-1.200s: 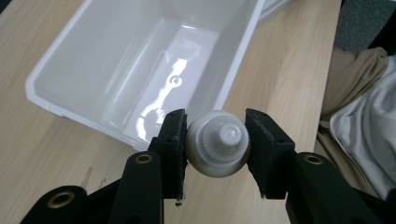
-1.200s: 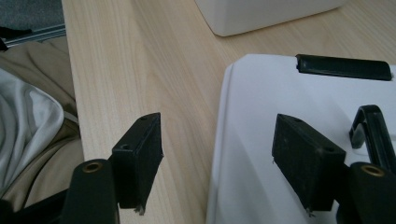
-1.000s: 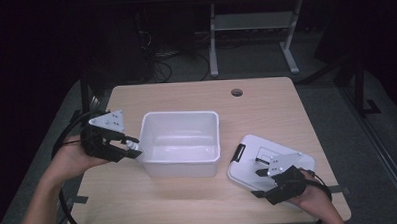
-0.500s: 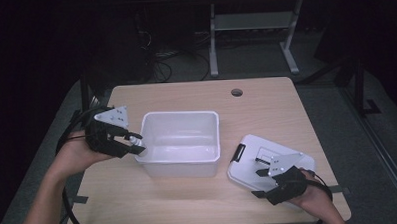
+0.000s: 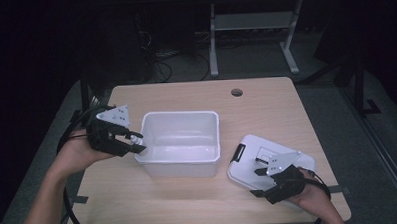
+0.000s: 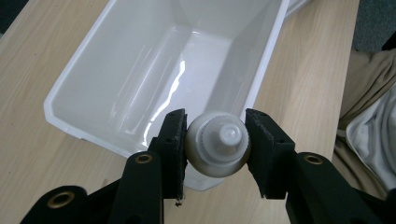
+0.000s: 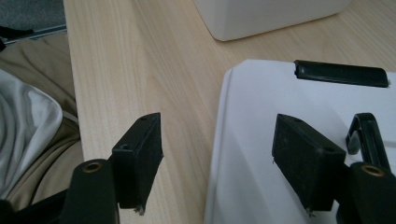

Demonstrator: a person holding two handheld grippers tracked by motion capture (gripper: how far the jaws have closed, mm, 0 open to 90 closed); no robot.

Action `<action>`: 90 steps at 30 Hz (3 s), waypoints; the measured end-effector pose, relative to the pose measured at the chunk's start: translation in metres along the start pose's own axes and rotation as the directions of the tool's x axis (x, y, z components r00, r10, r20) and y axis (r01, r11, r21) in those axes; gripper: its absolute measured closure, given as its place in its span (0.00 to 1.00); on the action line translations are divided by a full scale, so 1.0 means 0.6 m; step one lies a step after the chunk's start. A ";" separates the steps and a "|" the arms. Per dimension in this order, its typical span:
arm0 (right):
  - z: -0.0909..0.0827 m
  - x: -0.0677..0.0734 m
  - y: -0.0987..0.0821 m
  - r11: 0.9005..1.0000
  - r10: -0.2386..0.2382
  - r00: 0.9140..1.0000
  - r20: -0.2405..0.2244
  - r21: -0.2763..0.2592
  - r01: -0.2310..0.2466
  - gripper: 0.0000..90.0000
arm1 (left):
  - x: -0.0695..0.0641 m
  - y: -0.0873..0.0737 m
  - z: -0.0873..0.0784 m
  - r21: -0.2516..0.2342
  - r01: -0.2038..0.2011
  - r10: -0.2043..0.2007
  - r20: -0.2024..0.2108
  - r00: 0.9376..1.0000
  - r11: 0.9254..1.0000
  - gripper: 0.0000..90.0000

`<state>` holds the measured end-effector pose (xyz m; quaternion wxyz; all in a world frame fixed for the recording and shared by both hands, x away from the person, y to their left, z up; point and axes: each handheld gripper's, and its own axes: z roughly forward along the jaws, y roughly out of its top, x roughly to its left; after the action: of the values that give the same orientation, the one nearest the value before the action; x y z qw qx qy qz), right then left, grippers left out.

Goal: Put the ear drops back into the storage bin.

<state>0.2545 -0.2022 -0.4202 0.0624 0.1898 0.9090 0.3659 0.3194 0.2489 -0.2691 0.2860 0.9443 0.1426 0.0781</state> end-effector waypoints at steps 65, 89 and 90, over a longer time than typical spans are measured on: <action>-0.007 -0.002 -0.005 1.000 -0.011 1.000 -0.009 -0.012 0.011 0.36 | 0.034 -0.034 0.127 0.086 0.074 -0.073 -0.014 0.997 0.994 0.67; -0.009 -0.002 -0.006 1.000 -0.005 1.000 -0.012 -0.015 0.005 0.36 | 0.037 -0.032 0.154 0.128 0.069 -0.065 -0.031 0.997 0.989 0.67; -0.009 -0.002 -0.007 1.000 -0.001 1.000 -0.011 -0.015 0.001 0.36 | 0.038 -0.032 0.154 0.140 0.067 -0.062 -0.035 0.997 0.988 0.67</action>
<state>0.2529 -0.2086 -0.4190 0.0589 0.1870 0.9066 0.3737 0.3577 0.2236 -0.3548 0.2188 0.9558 0.1826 0.0729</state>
